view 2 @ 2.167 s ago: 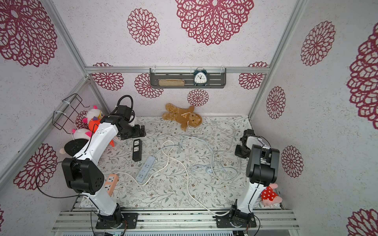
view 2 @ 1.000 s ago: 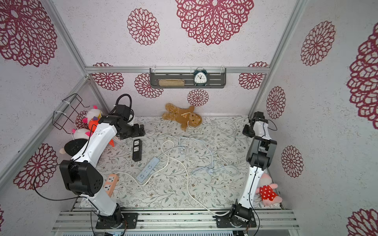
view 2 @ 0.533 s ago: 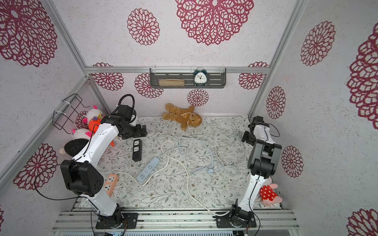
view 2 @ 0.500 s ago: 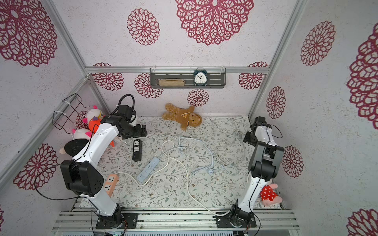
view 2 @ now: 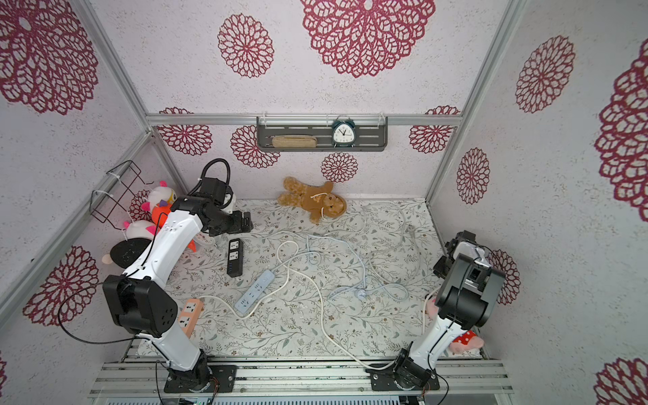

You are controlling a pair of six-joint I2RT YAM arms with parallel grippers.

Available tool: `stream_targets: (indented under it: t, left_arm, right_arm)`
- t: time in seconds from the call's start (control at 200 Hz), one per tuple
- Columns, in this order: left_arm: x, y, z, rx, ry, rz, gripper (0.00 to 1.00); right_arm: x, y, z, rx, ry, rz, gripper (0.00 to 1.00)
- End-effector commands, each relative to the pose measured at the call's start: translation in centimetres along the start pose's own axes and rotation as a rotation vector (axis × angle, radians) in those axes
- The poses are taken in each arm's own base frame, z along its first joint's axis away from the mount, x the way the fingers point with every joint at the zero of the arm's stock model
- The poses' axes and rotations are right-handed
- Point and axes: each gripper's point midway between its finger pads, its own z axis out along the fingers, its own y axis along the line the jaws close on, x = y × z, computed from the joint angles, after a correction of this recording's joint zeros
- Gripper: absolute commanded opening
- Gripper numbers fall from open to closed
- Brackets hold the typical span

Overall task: Unwrap the cord wrapped around the power strip
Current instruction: Adjust the power cord at the center of the board.

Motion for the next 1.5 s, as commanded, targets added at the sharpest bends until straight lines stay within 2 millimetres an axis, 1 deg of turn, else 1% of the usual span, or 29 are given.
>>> stream_targets:
  t: [0.0,0.175,0.285,0.315,0.415,0.54,0.66,0.78,0.831,0.866,0.941,1.006,1.066,1.151,1.226,1.336,1.436,1.456,1.496]
  left_arm:
    - [0.0,-0.2,-0.9,0.006,-0.032,0.014,0.97]
    - [0.2,-0.1,-1.0,0.004,-0.034,0.006,0.97]
    - [0.1,-0.1,-1.1,0.003,-0.043,0.005,0.98]
    - [0.0,-0.1,-1.1,0.003,-0.045,0.004,0.97]
    - [0.1,-0.1,-1.0,0.002,-0.045,0.002,0.97]
    - [0.0,0.0,-1.1,-0.001,-0.052,0.001,0.97]
    - [-0.1,0.0,-1.2,-0.004,-0.056,-0.001,0.97]
    - [0.0,0.2,-1.2,-0.011,-0.058,-0.001,0.97]
    - [0.0,0.3,-1.1,-0.013,-0.062,-0.001,0.98]
    - [-0.1,0.4,-1.1,-0.017,-0.064,-0.001,0.97]
    - [-0.3,0.6,-1.0,-0.022,-0.075,-0.004,0.97]
    - [-0.6,0.8,-1.1,-0.03,-0.095,-0.006,0.97]
    - [-1.1,1.1,-1.4,-0.048,-0.132,-0.005,0.97]
    - [-2.2,1.6,-2.5,-0.075,-0.2,-0.006,0.97]
    - [-3.1,2.1,-3.9,-0.104,-0.262,-0.011,0.97]
    - [-3.9,3.8,-5.9,-0.196,-0.352,-0.021,0.97]
    - [-3.4,6.0,-7.2,-0.3,-0.42,-0.032,0.97]
    - [-3.3,6.4,-7.4,-0.32,-0.435,-0.034,0.97]
    - [-2.9,7.5,-7.6,-0.364,-0.465,-0.043,0.97]
  right_arm:
    - [-0.8,0.3,0.4,-0.013,-0.023,0.018,0.48]
    - [-0.5,0.9,1.7,-0.032,-0.005,0.016,0.43]
    - [-0.4,2.4,2.2,-0.054,-0.004,-0.019,0.35]
    - [-0.4,2.8,2.3,-0.056,-0.001,-0.03,0.35]
    - [-0.3,4.8,2.6,-0.071,-0.003,-0.087,0.25]
    - [-0.6,8.3,2.2,-0.095,-0.036,-0.179,0.19]
    - [-1.1,11.8,1.8,-0.138,-0.048,-0.248,0.18]
    - [-1.6,15.0,1.7,-0.19,-0.044,-0.29,0.18]
    - [-1.9,16.2,1.4,-0.21,-0.044,-0.313,0.19]
    - [-2.3,16.7,0.9,-0.218,-0.052,-0.316,0.2]
    - [-3.3,16.9,-0.4,-0.234,-0.094,-0.305,0.25]
    - [-4.1,16.8,-1.8,-0.244,-0.127,-0.301,0.35]
    - [-4.8,16.6,-3.2,-0.246,-0.159,-0.311,0.42]
    - [-5.6,16.1,-5.5,-0.256,-0.21,-0.314,0.5]
    - [-6.2,15.7,-7.5,-0.271,-0.26,-0.315,0.55]
    - [-6.6,15.9,-10.6,-0.337,-0.364,-0.319,0.62]
    - [-6.4,16.1,-13.4,-0.42,-0.507,-0.323,0.86]
    - [-6.3,15.9,-13.7,-0.427,-0.535,-0.316,0.89]
    - [-6.4,15.4,-14.6,-0.436,-0.61,-0.293,0.98]
